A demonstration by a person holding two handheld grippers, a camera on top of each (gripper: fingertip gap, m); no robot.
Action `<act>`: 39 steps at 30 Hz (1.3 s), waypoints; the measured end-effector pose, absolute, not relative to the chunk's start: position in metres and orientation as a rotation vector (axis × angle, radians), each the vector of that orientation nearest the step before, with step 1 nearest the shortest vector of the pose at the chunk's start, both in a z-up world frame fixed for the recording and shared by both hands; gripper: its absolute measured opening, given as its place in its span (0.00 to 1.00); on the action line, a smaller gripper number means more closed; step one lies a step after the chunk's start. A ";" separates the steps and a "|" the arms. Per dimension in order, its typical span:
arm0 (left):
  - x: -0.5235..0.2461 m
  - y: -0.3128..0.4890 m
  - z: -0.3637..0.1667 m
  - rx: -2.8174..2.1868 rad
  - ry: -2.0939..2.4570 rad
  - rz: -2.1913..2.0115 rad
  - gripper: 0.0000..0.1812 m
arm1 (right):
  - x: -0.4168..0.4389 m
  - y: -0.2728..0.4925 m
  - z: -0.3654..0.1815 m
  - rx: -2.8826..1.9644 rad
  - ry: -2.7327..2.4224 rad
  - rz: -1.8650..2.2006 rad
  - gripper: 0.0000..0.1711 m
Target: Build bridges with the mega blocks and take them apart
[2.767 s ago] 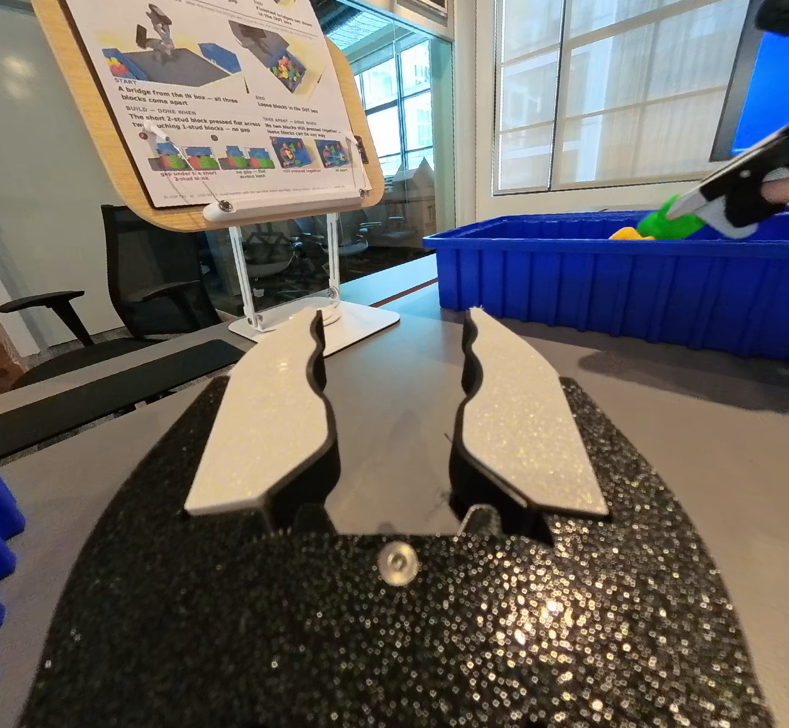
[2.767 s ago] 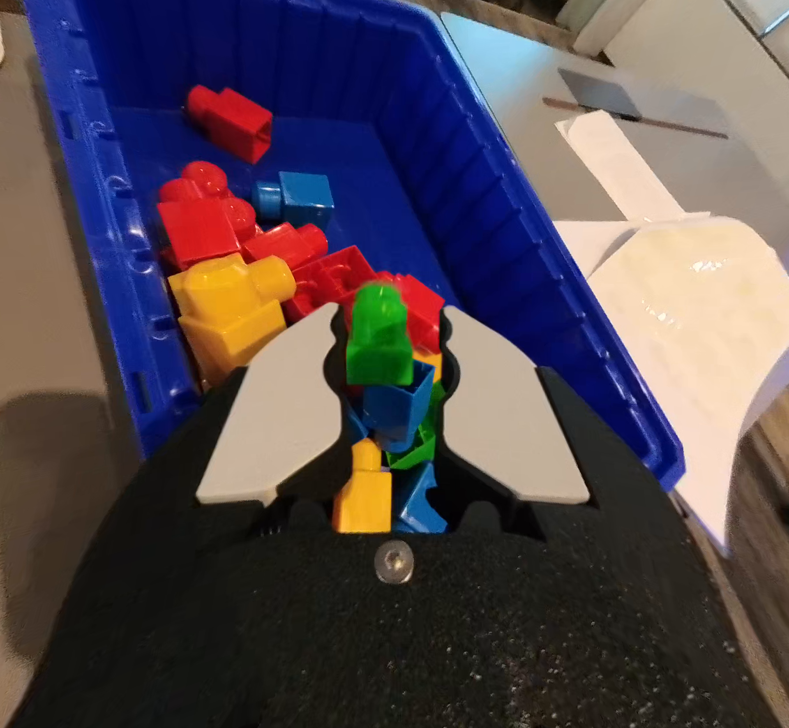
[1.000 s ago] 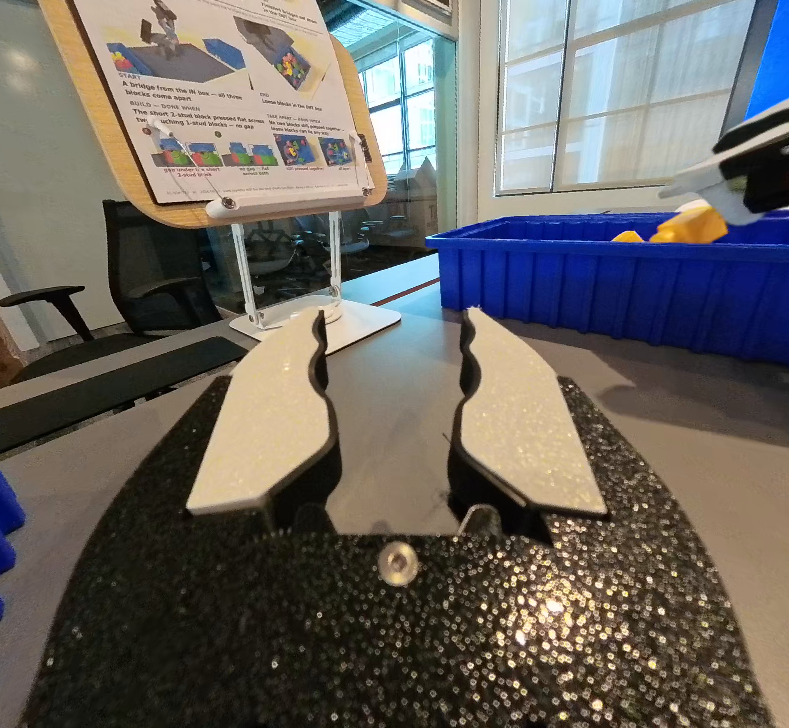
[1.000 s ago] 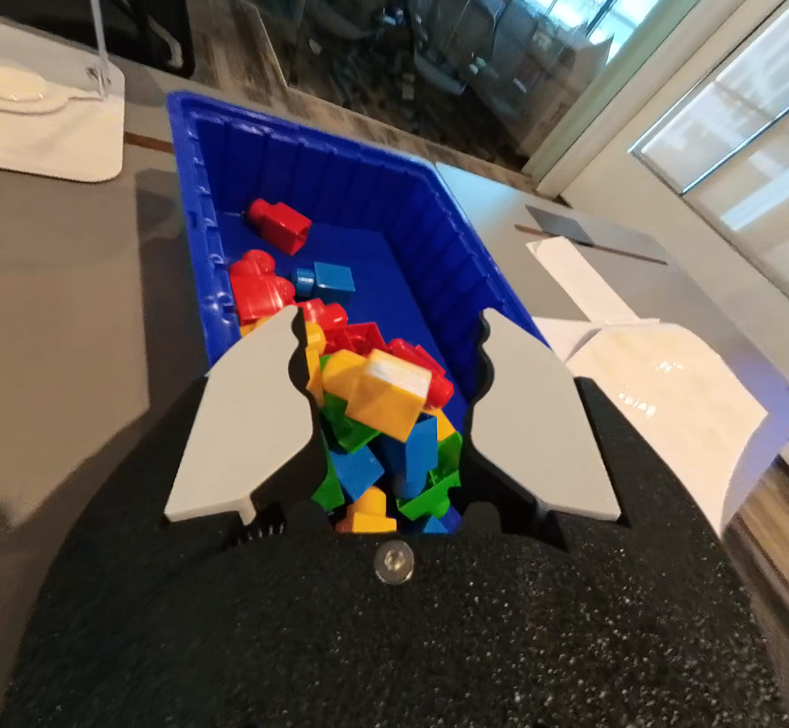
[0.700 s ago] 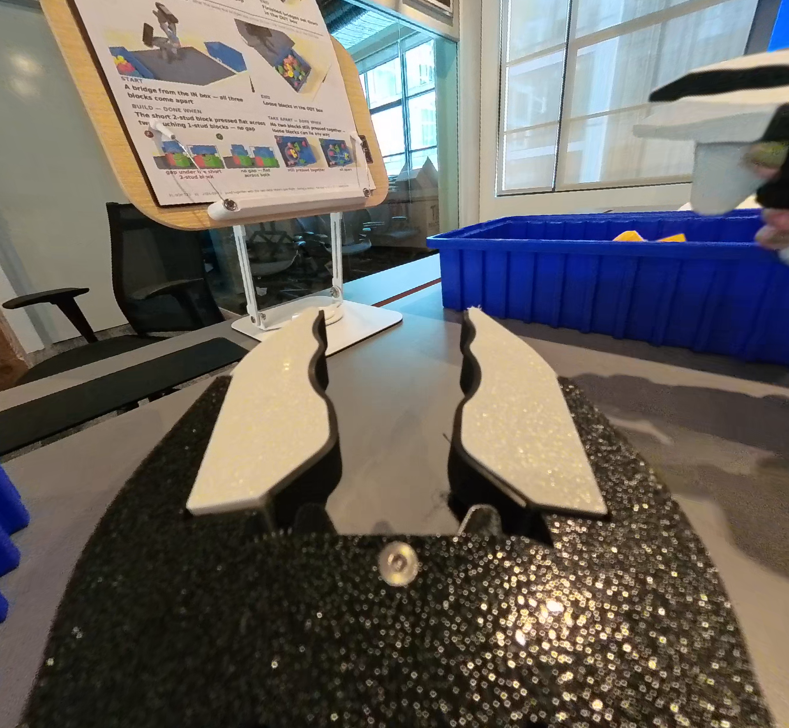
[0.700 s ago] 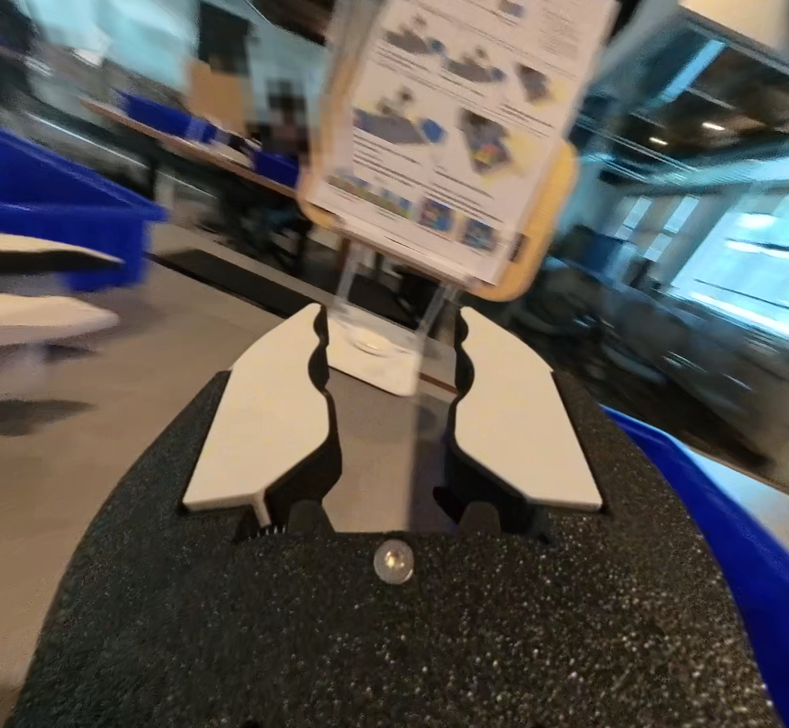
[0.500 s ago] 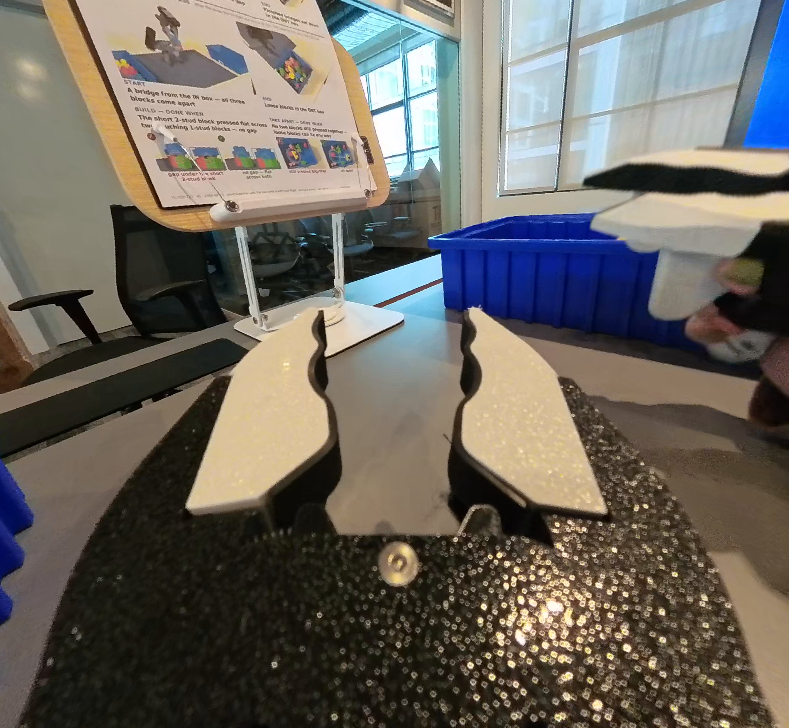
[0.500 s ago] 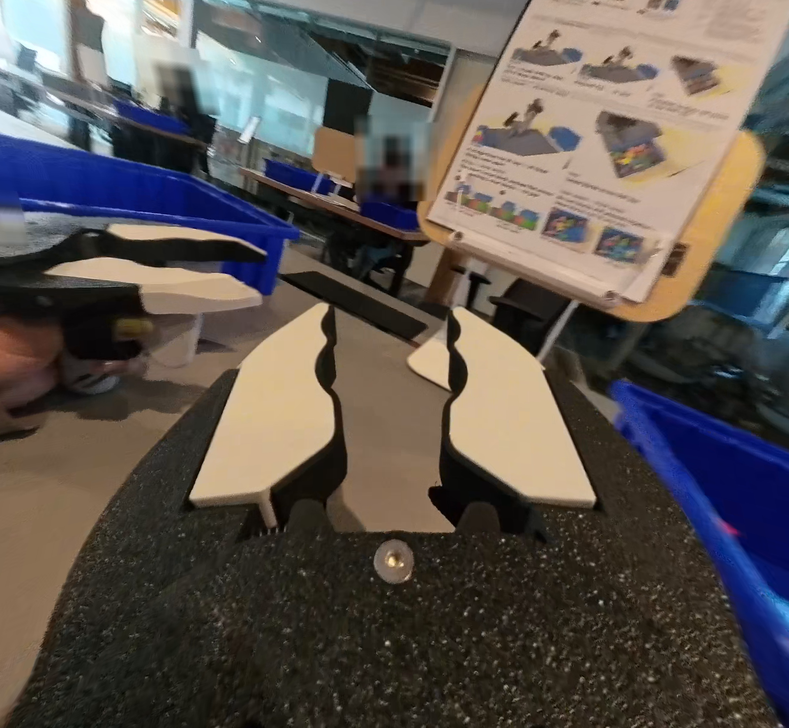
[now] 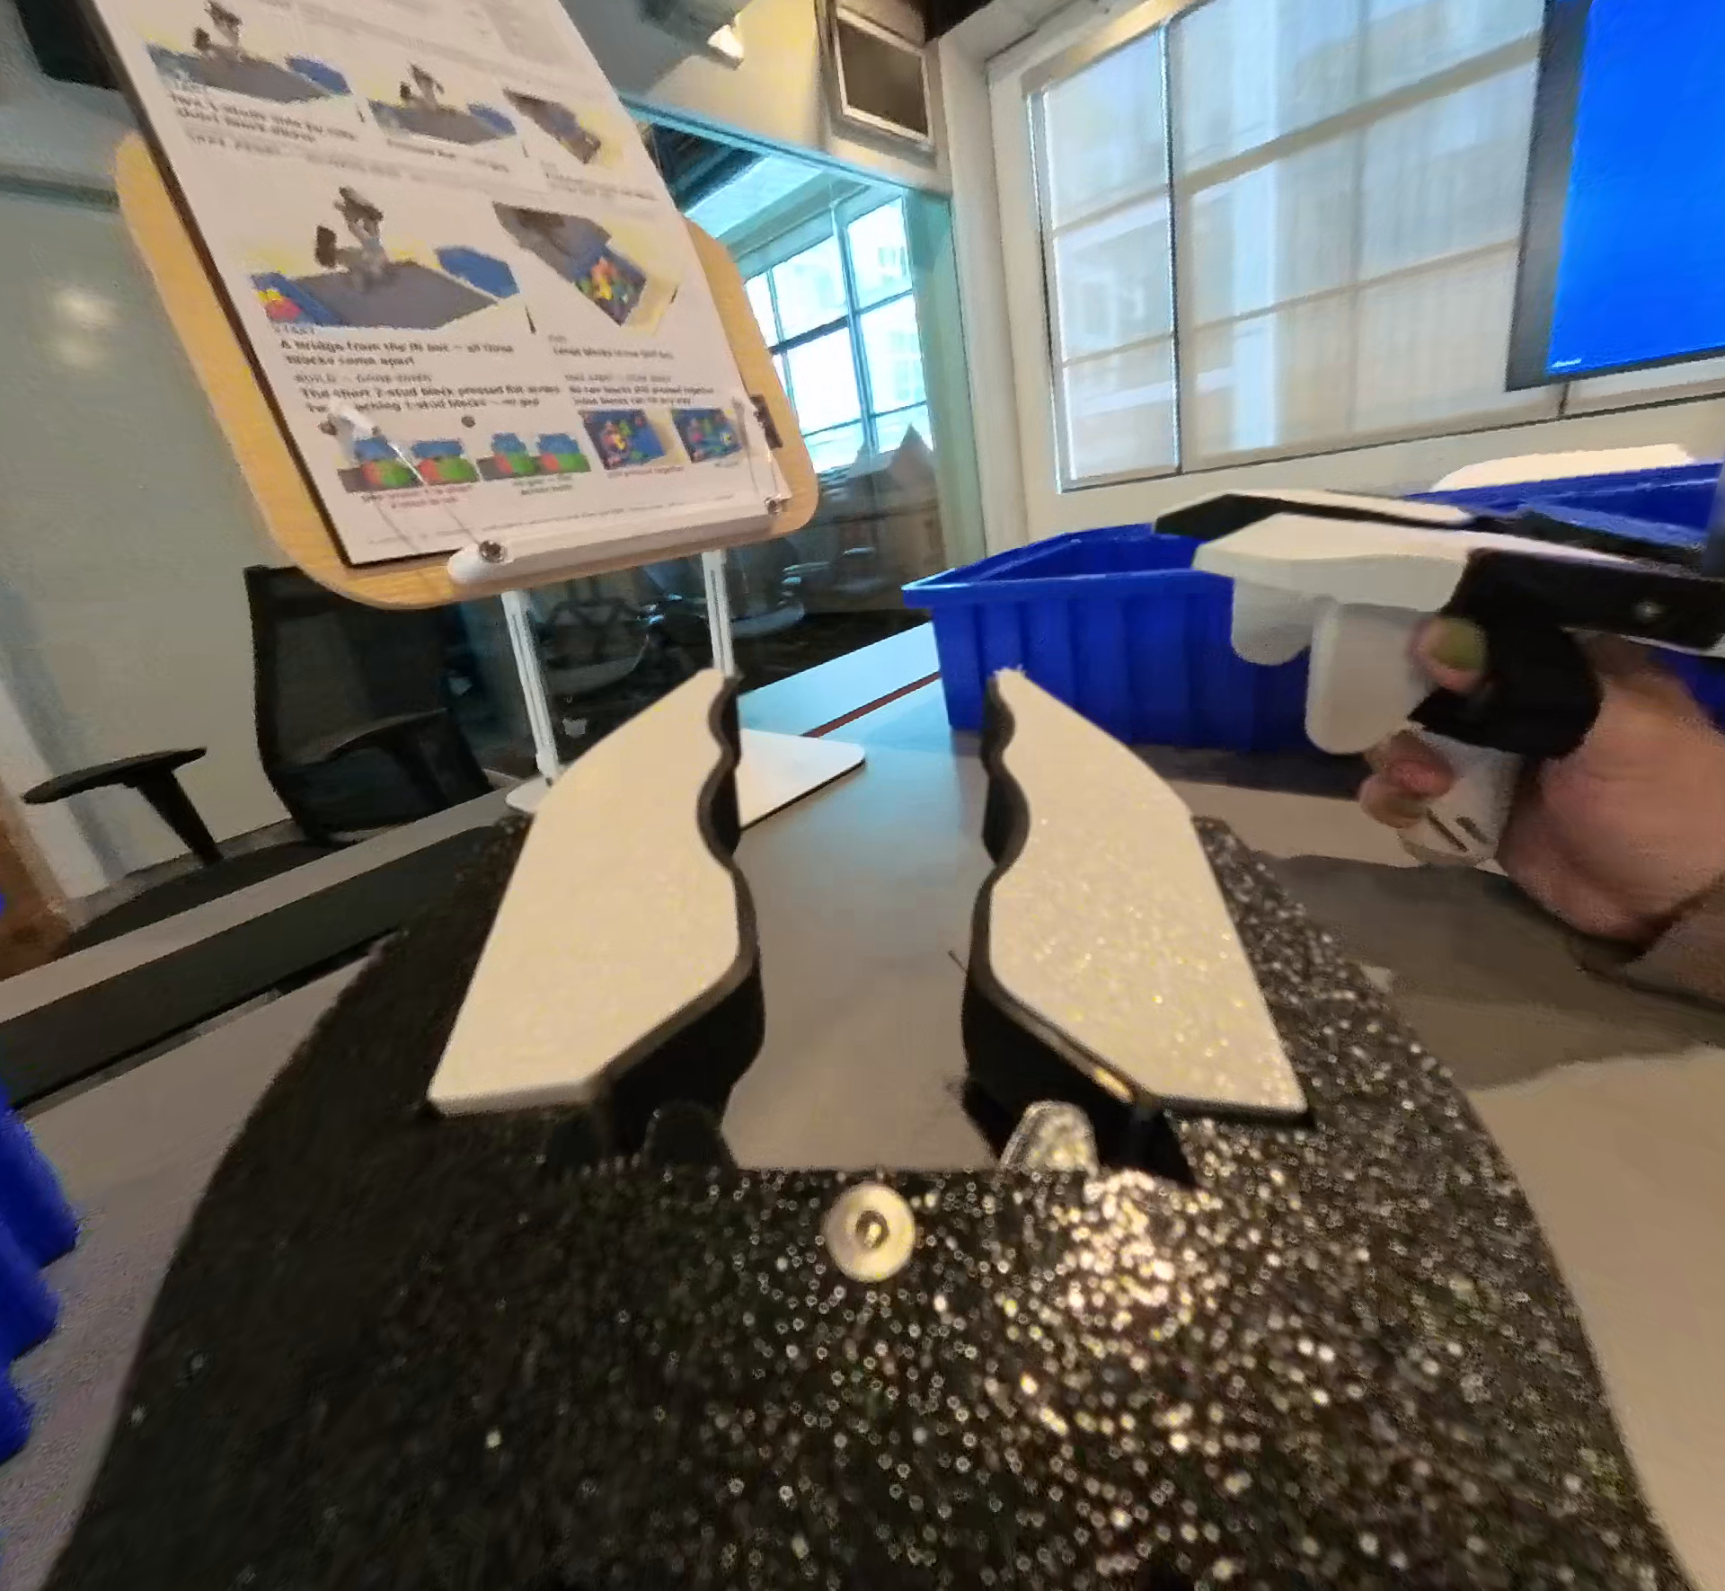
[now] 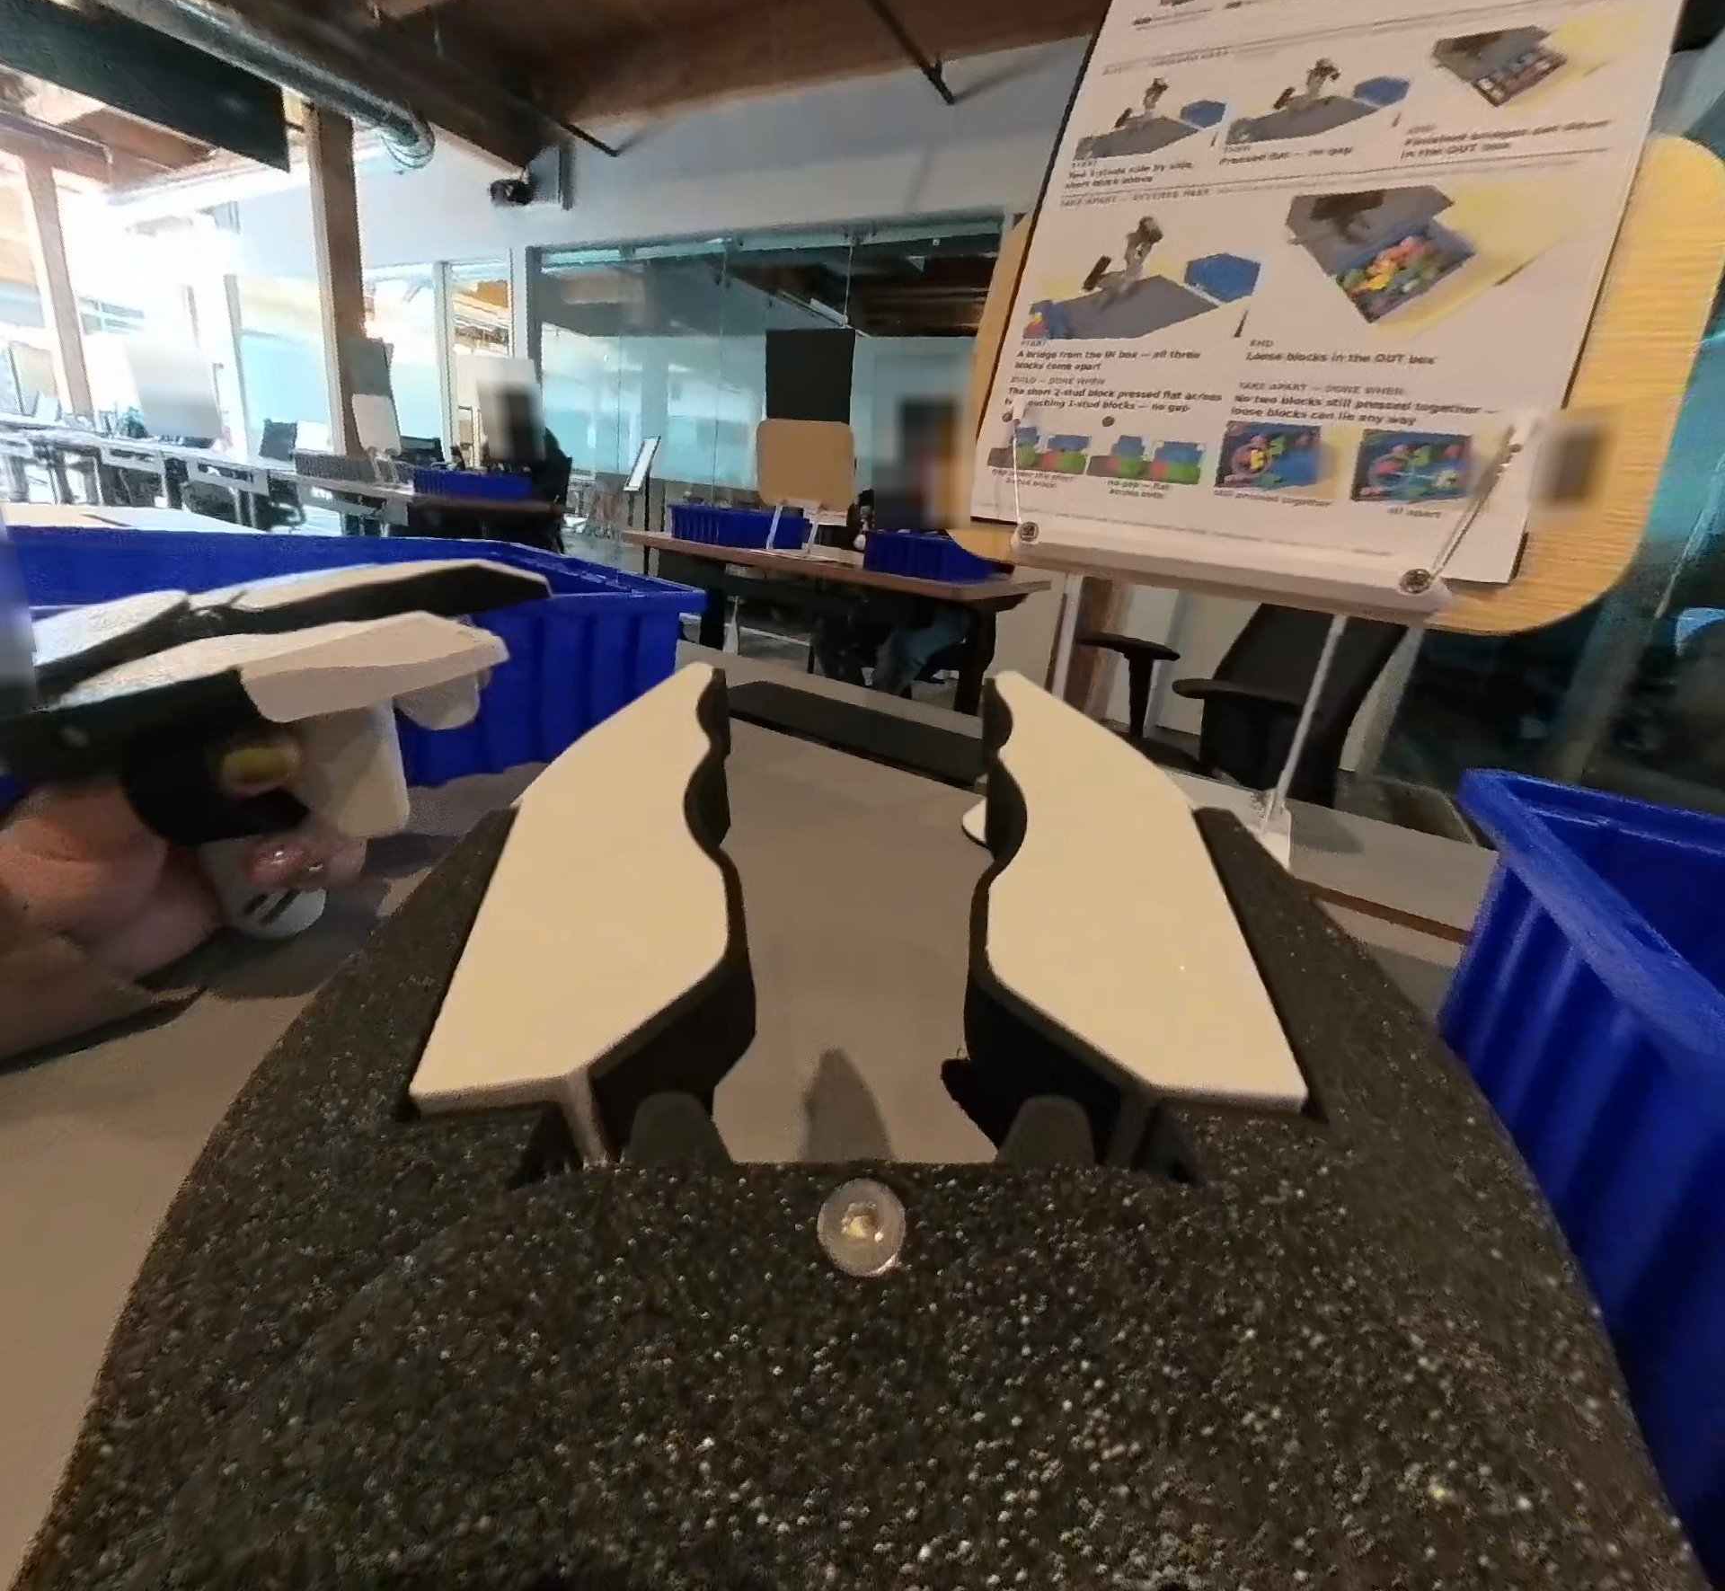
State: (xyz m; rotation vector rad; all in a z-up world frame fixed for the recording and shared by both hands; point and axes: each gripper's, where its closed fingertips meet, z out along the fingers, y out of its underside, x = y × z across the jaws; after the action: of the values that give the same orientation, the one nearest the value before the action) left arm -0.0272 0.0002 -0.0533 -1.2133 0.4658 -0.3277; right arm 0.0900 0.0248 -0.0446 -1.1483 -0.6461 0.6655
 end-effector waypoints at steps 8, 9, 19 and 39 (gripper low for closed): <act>0.009 -0.028 -0.049 -1.124 0.646 -0.078 0.22 | 0.089 0.027 -0.049 -1.177 -0.653 0.711 0.29; 0.014 -0.034 -0.049 -1.122 0.651 -0.062 0.22 | 0.089 0.027 -0.049 -1.177 -0.651 0.705 0.29; -0.013 -0.113 -0.014 -1.269 0.399 0.240 0.34 | 0.090 0.010 -0.057 -1.201 -0.717 0.655 0.29; -0.176 -0.109 -0.092 -2.343 0.034 0.296 0.51 | 0.070 0.009 -0.076 -1.273 -0.870 0.561 0.26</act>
State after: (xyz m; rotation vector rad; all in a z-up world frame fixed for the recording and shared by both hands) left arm -0.1764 -0.1088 -0.0920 -2.3430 0.0335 0.2961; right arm 0.0701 0.0091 -0.0763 -1.2735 -0.8700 0.5615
